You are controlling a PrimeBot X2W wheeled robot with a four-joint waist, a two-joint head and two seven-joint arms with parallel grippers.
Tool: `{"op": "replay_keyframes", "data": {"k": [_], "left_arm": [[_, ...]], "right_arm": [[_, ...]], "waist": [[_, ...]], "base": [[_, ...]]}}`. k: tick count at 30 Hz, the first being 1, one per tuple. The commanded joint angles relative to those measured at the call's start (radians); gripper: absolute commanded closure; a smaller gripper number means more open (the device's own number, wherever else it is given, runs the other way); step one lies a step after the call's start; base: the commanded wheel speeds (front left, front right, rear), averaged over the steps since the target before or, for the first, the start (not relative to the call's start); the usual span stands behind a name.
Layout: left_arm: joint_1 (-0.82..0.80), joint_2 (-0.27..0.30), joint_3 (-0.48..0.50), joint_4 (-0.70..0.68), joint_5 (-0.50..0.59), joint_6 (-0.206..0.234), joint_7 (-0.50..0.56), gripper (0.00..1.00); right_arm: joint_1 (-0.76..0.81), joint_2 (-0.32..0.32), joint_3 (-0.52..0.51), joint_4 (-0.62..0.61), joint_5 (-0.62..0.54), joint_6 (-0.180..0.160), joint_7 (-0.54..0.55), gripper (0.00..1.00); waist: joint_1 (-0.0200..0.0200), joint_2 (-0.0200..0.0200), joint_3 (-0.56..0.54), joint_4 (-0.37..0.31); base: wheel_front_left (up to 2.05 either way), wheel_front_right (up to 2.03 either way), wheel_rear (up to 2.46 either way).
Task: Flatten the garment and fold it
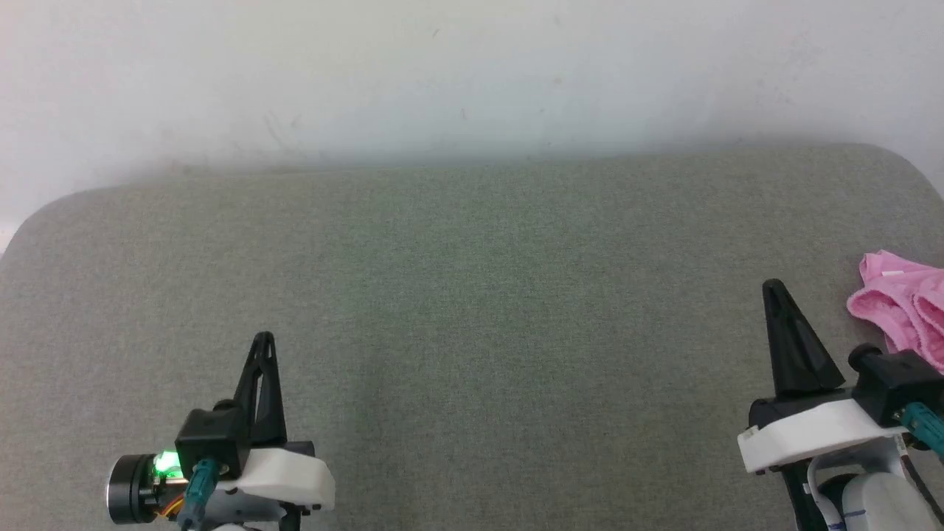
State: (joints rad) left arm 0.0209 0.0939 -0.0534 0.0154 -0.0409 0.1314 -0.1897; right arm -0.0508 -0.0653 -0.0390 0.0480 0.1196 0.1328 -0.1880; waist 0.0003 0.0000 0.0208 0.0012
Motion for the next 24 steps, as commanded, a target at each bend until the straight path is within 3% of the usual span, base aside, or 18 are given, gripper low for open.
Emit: {"op": "replay_keyframes", "data": {"k": [1,24], "left_arm": [[-0.004,-0.007,0.008,-0.004,0.010,-0.009,0.008,1.00],[-0.008,-0.016,0.019,-0.007,0.017,-0.039,0.053,1.00]], "right_arm": [[0.014,0.003,0.001,-0.005,-0.009,-0.001,0.006,1.00],[0.023,0.006,0.010,-0.016,-0.037,-0.001,0.051,1.00]], "waist": [[-0.0001,0.0000,0.000,0.000],[-0.0001,0.0000,-0.005,0.000]], "base": [[0.00,0.00,0.00],[0.00,0.00,0.00]]}}
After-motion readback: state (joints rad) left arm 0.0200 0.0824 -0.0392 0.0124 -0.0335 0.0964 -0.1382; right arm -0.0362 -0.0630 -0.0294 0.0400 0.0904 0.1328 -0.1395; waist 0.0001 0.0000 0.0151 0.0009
